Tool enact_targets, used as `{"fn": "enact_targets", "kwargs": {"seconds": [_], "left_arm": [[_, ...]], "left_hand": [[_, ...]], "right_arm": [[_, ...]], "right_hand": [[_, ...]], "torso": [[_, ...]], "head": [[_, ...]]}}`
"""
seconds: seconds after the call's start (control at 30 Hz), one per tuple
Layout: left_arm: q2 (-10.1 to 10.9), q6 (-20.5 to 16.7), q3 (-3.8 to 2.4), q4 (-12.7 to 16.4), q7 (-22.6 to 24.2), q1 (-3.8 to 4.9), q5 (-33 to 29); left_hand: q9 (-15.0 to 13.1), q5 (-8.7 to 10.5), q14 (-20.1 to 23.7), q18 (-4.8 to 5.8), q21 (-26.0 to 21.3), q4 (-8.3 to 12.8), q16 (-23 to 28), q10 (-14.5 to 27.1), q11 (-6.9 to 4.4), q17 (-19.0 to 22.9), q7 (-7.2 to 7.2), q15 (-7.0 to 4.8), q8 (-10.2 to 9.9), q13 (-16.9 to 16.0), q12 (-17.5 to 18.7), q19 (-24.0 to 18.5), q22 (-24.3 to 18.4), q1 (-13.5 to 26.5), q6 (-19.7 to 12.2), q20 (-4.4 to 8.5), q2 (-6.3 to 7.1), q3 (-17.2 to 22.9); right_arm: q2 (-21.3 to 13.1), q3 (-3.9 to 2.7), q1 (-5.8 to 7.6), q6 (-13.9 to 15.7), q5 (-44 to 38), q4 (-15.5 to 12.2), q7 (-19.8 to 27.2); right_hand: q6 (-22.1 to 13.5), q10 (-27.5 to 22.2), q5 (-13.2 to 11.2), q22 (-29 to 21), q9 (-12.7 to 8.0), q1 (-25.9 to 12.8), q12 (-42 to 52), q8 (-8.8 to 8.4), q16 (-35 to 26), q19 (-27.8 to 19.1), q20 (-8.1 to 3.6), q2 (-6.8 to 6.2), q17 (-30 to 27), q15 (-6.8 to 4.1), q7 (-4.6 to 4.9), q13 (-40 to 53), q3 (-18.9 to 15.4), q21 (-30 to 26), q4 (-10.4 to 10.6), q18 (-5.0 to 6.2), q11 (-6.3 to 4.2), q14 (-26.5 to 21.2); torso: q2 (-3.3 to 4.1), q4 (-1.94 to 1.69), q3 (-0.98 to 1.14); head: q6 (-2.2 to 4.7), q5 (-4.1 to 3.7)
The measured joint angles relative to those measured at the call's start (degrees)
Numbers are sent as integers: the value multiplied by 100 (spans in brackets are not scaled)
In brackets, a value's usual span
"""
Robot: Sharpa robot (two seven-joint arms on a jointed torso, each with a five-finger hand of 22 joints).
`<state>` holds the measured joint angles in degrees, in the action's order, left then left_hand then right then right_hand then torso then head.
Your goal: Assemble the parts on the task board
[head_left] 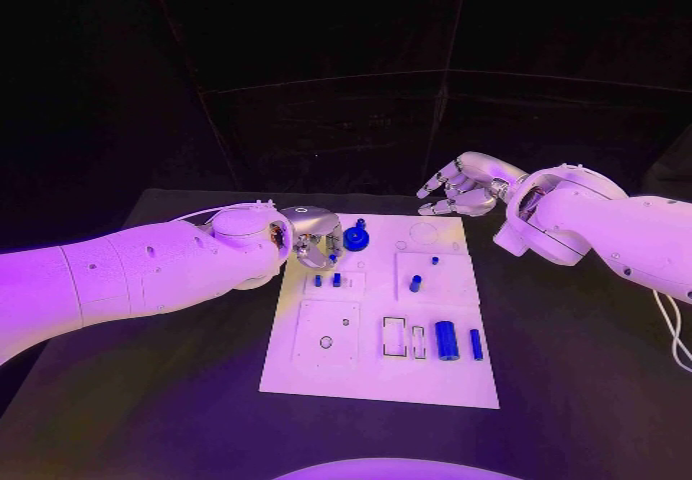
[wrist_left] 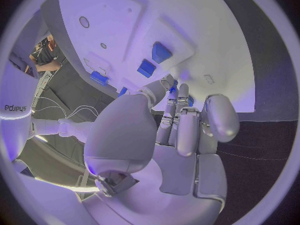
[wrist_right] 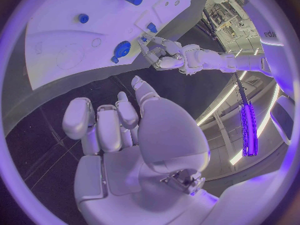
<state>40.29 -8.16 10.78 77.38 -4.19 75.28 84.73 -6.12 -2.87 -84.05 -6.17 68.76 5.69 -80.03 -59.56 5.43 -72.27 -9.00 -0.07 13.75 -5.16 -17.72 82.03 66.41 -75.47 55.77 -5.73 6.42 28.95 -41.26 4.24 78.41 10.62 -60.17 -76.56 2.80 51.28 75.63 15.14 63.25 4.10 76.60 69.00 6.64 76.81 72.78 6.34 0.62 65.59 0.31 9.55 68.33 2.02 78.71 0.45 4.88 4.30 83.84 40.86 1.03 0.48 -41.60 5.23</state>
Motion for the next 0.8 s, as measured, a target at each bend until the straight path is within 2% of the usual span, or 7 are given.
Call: {"fn": "enact_targets", "kwargs": {"seconds": [0.53,0.7,0.8], "left_arm": [[8,13,0,1,-5,0,-4],[81,11,0,40,-7,0,-18],[177,-15,-1,74,-8,0,-54]], "left_hand": [[24,0,20,0,-8,0,0,20,20,17,0,20,-66,45,76,-12,-8,23,-40,-12,24,0],[162,0,10,-1,-310,-28,38,320,69,70,-72,72,-377,127,283,-141,-296,86,-527,-66,222,-64],[222,0,-10,-2,-694,-47,38,685,124,106,-123,111,-517,156,477,-290,-689,64,-759,-104,244,-209]], "right_arm": [[-6,0,0,0,0,-3,0],[-11,0,0,1,-8,4,-2],[-19,0,0,3,-39,17,-6]], "right_hand": [[0,0,0,0,0,0,0,0,0,0,0,0,0,0,0,0,0,0,0,0,0,0],[0,0,0,-24,0,0,0,0,0,0,0,0,-10,-21,0,-23,-15,-26,15,0,0,21],[0,-349,0,-118,0,0,-493,29,-111,-54,-15,0,-116,-21,0,-490,-32,-91,-1,0,-9,21]], "torso": [[-2,-1,1],[-2,-1,-1],[-3,-2,-2]], "head": [[11,5],[19,6],[23,4]]}}
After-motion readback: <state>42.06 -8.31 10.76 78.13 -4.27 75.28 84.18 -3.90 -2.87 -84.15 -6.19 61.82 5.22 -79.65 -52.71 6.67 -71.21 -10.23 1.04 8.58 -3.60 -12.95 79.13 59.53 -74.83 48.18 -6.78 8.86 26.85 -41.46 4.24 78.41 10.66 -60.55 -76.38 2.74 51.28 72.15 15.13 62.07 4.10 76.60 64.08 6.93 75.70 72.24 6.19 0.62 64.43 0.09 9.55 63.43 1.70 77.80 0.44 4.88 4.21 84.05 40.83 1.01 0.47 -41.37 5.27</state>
